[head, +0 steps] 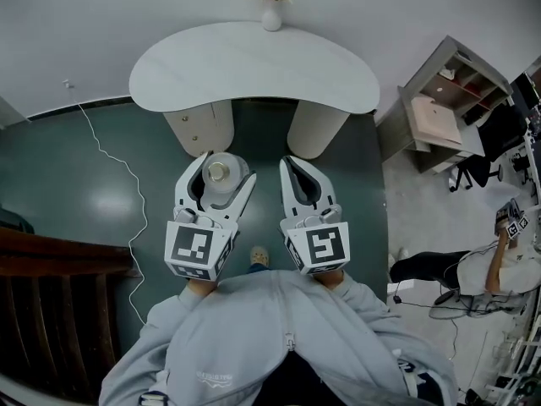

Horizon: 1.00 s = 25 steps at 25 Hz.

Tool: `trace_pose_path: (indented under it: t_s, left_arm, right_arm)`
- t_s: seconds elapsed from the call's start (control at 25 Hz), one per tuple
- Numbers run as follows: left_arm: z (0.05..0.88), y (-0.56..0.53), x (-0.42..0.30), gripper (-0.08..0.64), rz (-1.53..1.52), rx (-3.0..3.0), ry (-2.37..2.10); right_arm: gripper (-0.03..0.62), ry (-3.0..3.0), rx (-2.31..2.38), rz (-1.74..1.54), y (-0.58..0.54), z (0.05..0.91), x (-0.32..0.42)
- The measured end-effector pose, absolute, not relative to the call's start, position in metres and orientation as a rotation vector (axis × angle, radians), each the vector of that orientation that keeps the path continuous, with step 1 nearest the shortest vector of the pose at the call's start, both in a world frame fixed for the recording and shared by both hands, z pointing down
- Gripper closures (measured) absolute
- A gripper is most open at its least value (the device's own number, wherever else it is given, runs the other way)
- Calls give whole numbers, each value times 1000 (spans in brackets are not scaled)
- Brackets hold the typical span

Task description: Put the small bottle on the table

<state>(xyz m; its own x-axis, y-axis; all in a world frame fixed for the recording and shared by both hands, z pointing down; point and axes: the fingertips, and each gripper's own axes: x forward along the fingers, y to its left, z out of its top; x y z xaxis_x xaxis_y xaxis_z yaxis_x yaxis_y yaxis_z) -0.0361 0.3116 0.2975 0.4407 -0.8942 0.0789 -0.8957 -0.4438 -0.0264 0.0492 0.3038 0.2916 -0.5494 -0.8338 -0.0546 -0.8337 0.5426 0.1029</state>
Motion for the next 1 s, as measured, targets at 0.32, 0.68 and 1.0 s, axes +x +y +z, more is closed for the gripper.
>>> trace_pose_path:
  t_s: [0.32, 0.68, 1.0]
  left_arm:
    - [297, 279, -28, 227, 131, 2632, -1670]
    - [302, 251, -26, 227, 148, 2632, -1637]
    - [305, 205, -40, 227, 150, 2628, -1617]
  right_arm:
    - [566, -2781, 1471, -178, 269, 292, 58]
    - [565, -2779, 1486, -152, 244, 296, 58]
    - [565, -2757, 1506, -145, 198, 299, 48]
